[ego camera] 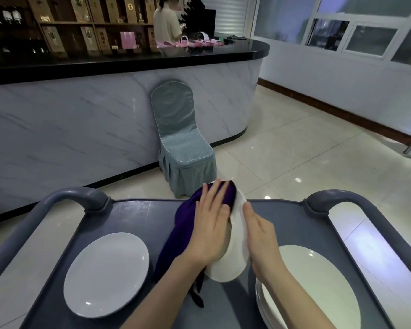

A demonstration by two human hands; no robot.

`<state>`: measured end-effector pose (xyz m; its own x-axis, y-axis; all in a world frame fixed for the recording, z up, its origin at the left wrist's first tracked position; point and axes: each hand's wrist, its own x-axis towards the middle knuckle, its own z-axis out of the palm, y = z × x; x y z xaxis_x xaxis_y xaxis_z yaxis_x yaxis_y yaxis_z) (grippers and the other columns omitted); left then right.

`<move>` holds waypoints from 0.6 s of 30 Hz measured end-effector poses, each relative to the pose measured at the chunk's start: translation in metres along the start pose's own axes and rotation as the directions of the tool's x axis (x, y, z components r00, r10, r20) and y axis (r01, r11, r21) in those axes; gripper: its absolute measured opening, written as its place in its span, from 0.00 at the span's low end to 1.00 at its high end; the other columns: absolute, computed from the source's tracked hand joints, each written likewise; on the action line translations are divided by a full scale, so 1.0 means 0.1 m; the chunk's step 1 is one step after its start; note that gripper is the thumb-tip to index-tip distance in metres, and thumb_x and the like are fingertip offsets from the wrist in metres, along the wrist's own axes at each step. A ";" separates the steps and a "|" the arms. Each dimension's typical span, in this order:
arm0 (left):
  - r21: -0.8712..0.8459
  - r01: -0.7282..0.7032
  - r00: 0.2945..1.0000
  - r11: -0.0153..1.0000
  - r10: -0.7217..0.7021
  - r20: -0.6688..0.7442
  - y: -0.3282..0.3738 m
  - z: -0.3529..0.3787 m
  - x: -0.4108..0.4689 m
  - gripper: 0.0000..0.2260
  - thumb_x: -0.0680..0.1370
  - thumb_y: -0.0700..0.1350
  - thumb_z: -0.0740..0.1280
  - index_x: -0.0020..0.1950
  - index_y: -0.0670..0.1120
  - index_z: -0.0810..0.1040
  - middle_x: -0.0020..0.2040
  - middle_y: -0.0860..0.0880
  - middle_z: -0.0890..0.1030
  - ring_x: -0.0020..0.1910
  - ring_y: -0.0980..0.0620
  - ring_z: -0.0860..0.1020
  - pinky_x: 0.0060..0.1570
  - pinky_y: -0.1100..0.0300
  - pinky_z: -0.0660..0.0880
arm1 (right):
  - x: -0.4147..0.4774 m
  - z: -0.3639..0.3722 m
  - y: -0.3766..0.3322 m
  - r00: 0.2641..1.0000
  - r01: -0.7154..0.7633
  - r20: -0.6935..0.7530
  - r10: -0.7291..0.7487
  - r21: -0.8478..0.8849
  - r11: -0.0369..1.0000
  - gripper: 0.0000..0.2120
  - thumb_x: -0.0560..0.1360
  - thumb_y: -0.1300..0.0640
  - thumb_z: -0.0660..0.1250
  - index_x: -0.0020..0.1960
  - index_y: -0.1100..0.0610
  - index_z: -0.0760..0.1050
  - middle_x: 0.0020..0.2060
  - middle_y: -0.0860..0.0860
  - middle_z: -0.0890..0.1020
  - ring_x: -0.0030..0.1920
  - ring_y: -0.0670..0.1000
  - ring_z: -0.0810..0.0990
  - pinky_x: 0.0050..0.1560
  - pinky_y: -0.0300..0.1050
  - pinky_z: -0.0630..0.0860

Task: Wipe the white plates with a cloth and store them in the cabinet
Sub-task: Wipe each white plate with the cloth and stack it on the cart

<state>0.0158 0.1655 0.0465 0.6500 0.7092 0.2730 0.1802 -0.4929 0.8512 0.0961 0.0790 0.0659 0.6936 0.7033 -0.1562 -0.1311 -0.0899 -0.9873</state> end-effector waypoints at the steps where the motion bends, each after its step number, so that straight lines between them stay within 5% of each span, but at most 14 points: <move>1: -0.067 0.094 0.995 0.993 -0.094 -0.009 -0.01 -0.04 0.06 0.19 0.86 0.46 0.49 0.72 0.65 0.51 0.77 0.65 0.50 0.77 0.62 0.42 0.77 0.47 0.45 | -0.03 0.00 0.03 1.000 0.014 -0.019 -0.015 -0.039 0.999 0.24 0.79 0.42 0.62 0.36 0.60 0.78 0.33 0.53 0.81 0.36 0.52 0.76 0.41 0.48 0.73; 3: -0.082 0.165 0.986 0.983 -0.166 -0.008 -0.04 -0.06 0.08 0.18 0.85 0.47 0.48 0.72 0.65 0.50 0.77 0.65 0.50 0.77 0.62 0.43 0.77 0.46 0.46 | -0.03 -0.01 0.03 0.998 0.039 -0.046 -0.042 -0.071 0.997 0.22 0.79 0.41 0.62 0.35 0.57 0.76 0.30 0.52 0.76 0.35 0.51 0.72 0.39 0.47 0.69; 6: 0.091 -0.028 0.999 0.995 0.024 0.041 0.00 0.04 -0.08 0.21 0.81 0.53 0.45 0.74 0.66 0.47 0.78 0.66 0.45 0.77 0.61 0.39 0.78 0.47 0.43 | 0.04 -0.02 -0.05 0.996 0.023 -0.081 -0.023 0.007 1.000 0.25 0.80 0.44 0.62 0.36 0.63 0.77 0.32 0.53 0.79 0.35 0.52 0.75 0.41 0.47 0.71; 9: 0.178 -0.156 0.982 0.972 0.134 0.129 0.01 0.17 -0.18 0.23 0.80 0.54 0.45 0.76 0.64 0.45 0.78 0.68 0.43 0.77 0.60 0.37 0.76 0.47 0.40 | 0.07 -0.02 -0.04 0.999 0.002 -0.053 -0.001 0.008 1.000 0.22 0.81 0.43 0.60 0.40 0.55 0.84 0.38 0.52 0.87 0.40 0.50 0.85 0.41 0.43 0.77; 12: 0.118 -0.108 0.990 0.987 0.096 0.107 0.00 0.11 -0.08 0.21 0.83 0.52 0.48 0.75 0.66 0.48 0.78 0.68 0.46 0.77 0.64 0.39 0.77 0.47 0.41 | 0.02 -0.03 0.04 0.999 0.001 -0.054 -0.001 -0.002 1.000 0.23 0.80 0.43 0.61 0.39 0.58 0.83 0.36 0.52 0.86 0.37 0.49 0.83 0.39 0.42 0.77; 15: -0.042 0.090 0.993 0.995 -0.087 0.080 -0.04 -0.02 0.03 0.20 0.85 0.48 0.50 0.72 0.67 0.50 0.76 0.70 0.50 0.76 0.66 0.42 0.78 0.47 0.45 | -0.03 -0.04 0.12 0.996 0.019 -0.088 -0.025 -0.073 0.997 0.25 0.79 0.42 0.61 0.34 0.60 0.77 0.26 0.48 0.78 0.29 0.45 0.75 0.30 0.36 0.72; 18: 0.054 -0.001 0.994 0.999 -0.005 0.105 -0.02 0.01 -0.08 0.20 0.85 0.48 0.49 0.73 0.65 0.48 0.76 0.69 0.47 0.77 0.65 0.40 0.78 0.48 0.45 | 0.01 -0.06 0.06 0.994 0.004 -0.105 -0.008 -0.036 0.999 0.25 0.80 0.43 0.61 0.30 0.56 0.77 0.26 0.48 0.77 0.29 0.46 0.74 0.31 0.39 0.72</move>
<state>0.0116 0.1602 0.0423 0.7231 0.6546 0.2204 0.2195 -0.5203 0.8253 0.1003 0.0753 0.0595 0.7652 0.6259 -0.1505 -0.1023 -0.1126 -0.9884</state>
